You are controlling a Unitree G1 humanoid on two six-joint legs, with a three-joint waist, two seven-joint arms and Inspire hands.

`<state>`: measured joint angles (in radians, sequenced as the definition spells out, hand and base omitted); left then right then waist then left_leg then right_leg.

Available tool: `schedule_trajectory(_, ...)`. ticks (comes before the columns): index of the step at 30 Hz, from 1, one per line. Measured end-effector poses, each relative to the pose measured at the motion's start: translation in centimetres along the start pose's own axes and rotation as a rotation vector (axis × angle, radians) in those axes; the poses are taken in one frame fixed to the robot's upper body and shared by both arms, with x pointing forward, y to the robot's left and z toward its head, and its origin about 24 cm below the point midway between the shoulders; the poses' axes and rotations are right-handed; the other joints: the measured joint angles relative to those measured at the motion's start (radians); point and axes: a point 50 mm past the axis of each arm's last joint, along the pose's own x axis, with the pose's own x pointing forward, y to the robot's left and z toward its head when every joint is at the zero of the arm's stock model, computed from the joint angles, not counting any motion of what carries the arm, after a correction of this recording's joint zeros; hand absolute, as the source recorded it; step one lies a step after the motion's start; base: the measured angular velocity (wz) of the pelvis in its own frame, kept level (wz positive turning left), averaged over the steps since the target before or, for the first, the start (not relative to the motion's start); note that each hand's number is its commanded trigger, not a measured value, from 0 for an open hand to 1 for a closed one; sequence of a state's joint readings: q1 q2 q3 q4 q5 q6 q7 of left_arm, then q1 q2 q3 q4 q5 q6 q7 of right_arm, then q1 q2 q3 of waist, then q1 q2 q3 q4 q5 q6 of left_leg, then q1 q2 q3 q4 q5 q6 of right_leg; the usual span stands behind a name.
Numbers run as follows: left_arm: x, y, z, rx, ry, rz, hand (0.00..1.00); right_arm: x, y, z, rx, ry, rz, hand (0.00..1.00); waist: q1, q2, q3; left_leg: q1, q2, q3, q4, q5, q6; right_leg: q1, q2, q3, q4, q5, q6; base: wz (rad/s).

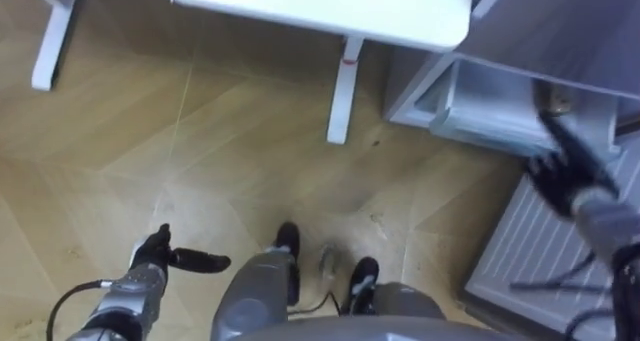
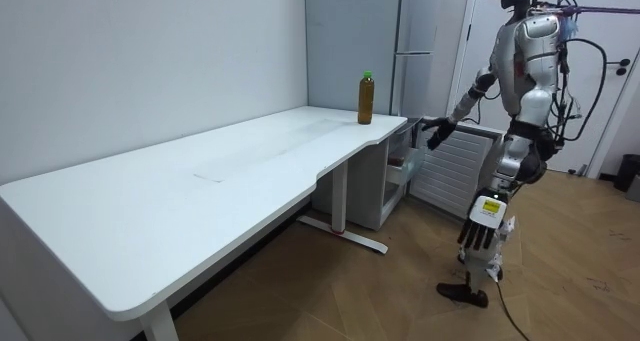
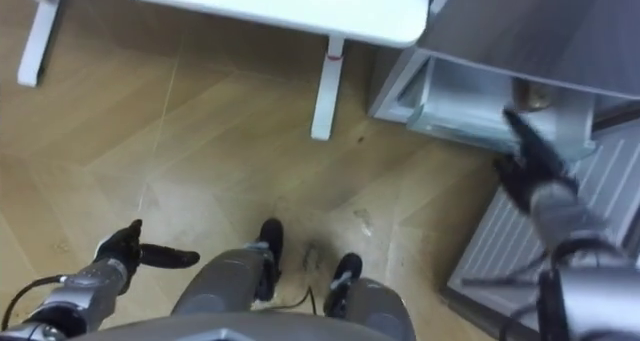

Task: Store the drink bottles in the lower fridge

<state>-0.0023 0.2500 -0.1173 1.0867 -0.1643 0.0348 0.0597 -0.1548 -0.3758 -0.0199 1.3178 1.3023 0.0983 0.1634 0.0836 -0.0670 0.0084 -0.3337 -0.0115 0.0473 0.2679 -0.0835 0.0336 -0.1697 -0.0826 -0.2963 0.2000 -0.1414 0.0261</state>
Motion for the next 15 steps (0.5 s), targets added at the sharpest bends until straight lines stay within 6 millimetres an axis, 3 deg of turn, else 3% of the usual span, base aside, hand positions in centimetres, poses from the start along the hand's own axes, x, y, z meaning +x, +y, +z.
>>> schedule_trajectory(3, -0.3, -0.3, -1.2, -0.001, 0.011, -0.005, 0.00, -0.9, -3.5, -2.9, -0.079, 0.093, -0.088, 0.00, -0.004, 0.008, -0.0048, 0.074, 0.000, 0.016, -0.032, -0.004, -0.004, 0.057, 0.000, 0.015, -0.010, -0.009, 0.000, -0.14)
schedule_trajectory(5, -0.7, -0.5, -3.0, -0.026, 0.053, 0.010, 0.00, -1.8, -5.7, -5.5, -0.141, 0.174, -0.132, 0.00, -0.025, 0.017, -0.0099, 0.136, -0.001, 0.018, -0.058, -0.007, -0.009, 0.109, 0.002, 0.019, -0.033, -0.016, 0.002, -0.07)
schedule_trajectory(7, -1.0, -0.8, -4.0, -0.048, 0.077, 0.017, 0.00, -2.5, -6.9, -7.4, -0.165, 0.232, -0.158, 0.00, -0.032, 0.019, -0.0088, 0.170, -0.001, 0.021, -0.066, -0.010, -0.014, 0.135, 0.001, 0.021, -0.033, -0.027, 0.001, -0.03)
schedule_trajectory(9, -1.2, -0.8, -4.6, -0.045, 0.091, 0.022, 0.00, -3.1, -7.7, -9.2, -0.263, 0.308, -0.166, 0.00, -0.039, 0.017, -0.0076, 0.193, 0.002, 0.025, -0.068, -0.014, -0.019, 0.156, 0.003, 0.021, -0.033, -0.034, -0.002, -0.02)
schedule_trajectory(15, -1.3, -0.9, -5.0, -0.041, 0.094, 0.053, 0.00, -3.6, -8.2, -10.5, -0.513, 0.387, -0.185, 0.00, -0.061, 0.025, -0.0022, 0.228, -0.001, 0.023, -0.076, -0.021, -0.020, 0.194, 0.003, 0.020, -0.048, -0.038, 0.001, 0.00)
